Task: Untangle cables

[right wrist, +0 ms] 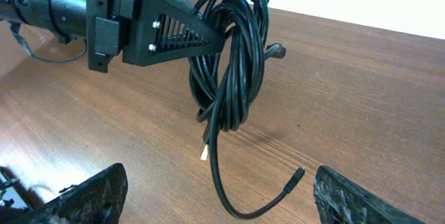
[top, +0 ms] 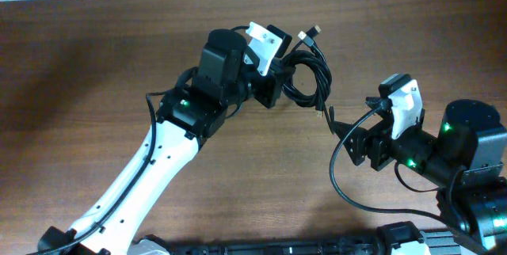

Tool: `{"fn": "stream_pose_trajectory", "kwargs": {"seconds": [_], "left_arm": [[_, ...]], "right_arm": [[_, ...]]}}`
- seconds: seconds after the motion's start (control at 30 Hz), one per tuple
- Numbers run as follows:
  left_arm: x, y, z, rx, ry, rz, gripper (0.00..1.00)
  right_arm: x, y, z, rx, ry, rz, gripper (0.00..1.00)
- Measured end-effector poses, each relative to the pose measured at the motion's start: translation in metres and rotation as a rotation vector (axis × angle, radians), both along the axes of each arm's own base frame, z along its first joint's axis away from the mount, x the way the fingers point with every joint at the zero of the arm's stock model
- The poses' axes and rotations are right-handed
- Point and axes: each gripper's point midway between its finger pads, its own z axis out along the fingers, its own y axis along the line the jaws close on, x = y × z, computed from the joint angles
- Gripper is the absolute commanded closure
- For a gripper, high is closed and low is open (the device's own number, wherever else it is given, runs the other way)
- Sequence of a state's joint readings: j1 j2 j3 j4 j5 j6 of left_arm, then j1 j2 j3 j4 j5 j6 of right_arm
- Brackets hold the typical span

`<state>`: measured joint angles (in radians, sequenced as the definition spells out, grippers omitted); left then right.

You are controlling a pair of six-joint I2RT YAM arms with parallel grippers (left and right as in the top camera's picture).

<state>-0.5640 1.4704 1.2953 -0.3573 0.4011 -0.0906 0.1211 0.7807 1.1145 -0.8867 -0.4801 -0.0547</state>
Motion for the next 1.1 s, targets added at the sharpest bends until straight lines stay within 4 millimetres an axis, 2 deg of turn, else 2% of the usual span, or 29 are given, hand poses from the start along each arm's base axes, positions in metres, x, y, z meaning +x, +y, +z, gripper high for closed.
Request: {"fn": "stream_pose_trajectory", "kwargs": {"seconds": [0.17, 0.43, 0.47, 0.53, 0.63, 0.7, 0.8, 0.83, 0.9, 1.1], "left_arm": [[-0.003, -0.001, -0.001, -0.002, 0.01, -0.014, 1.0], [-0.025, -0.017, 0.008, -0.069, 0.029, -0.166, 1.0], [-0.028, -0.018, 0.009, -0.075, 0.028, -0.186, 1.0], [-0.033, -0.021, 0.01, -0.085, 0.027, -0.218, 1.0], [-0.039, -0.024, 0.012, -0.097, 0.031, -0.252, 1.0], [-0.043, -0.029, 0.015, -0.107, 0.023, -0.272, 1.0], [-0.048, -0.038, 0.023, -0.125, -0.014, -0.303, 1.0], [-0.05, -0.041, 0.024, -0.128, -0.02, -0.31, 1.0], [-0.053, -0.044, 0.026, -0.133, -0.03, -0.321, 1.0], [-0.047, -0.044, 0.024, -0.11, -0.05, -0.289, 1.0]], "right_arm": [[0.001, -0.001, 0.0, -0.002, 0.001, -0.009, 0.16], [0.002, -0.001, 0.001, -0.001, -0.008, -0.01, 0.17], [0.002, -0.001, 0.002, -0.001, -0.009, -0.01, 0.2], [0.003, -0.001, 0.001, -0.001, -0.006, -0.01, 0.32], [0.004, -0.001, 0.0, 0.001, 0.003, -0.01, 0.34], [0.006, 0.001, -0.002, 0.005, 0.014, -0.003, 0.42], [0.006, 0.005, -0.005, 0.02, 0.033, 0.02, 0.6], [0.007, 0.007, -0.005, 0.027, 0.04, 0.025, 0.69], [0.006, 0.008, -0.005, 0.035, 0.047, 0.034, 0.96], [0.007, 0.008, -0.007, 0.037, 0.059, 0.029, 0.96]]}}
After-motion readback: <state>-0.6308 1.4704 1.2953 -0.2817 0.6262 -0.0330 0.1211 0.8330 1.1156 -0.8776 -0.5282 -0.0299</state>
